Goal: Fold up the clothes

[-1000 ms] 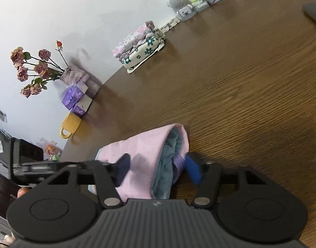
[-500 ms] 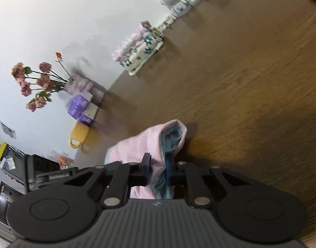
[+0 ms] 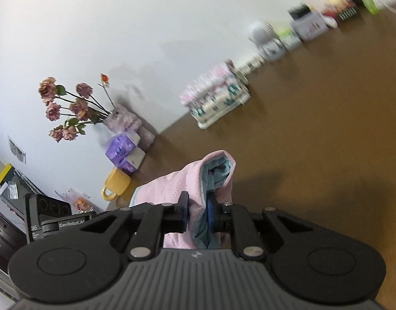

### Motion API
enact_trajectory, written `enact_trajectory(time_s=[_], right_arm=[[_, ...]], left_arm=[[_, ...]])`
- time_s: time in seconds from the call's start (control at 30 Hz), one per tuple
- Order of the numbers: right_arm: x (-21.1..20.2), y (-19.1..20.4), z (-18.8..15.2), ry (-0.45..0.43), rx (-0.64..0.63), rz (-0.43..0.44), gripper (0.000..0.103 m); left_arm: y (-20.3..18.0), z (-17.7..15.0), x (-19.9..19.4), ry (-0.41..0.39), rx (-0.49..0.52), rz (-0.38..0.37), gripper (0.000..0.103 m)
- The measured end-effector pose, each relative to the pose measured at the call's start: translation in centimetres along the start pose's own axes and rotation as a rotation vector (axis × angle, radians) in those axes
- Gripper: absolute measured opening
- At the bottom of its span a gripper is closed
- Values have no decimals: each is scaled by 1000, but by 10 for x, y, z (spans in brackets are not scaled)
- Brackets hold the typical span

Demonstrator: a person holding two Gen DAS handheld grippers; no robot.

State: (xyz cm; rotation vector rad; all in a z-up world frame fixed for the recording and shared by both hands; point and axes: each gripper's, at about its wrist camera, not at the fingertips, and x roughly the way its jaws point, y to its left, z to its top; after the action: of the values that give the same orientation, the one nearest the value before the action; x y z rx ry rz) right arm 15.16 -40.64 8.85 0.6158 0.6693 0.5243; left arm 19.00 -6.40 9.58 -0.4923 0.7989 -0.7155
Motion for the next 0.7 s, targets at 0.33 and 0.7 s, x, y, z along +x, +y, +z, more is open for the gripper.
enact_trajectory(time_s=[0.33, 0.7], right_arm=[[27, 90, 100, -56, -139, -9, 13], [110, 120, 210, -82, -141, -68, 13]], left_arm=[[-59, 111, -50, -158, 136, 56, 12], [-50, 222, -39, -248, 114, 106, 12]])
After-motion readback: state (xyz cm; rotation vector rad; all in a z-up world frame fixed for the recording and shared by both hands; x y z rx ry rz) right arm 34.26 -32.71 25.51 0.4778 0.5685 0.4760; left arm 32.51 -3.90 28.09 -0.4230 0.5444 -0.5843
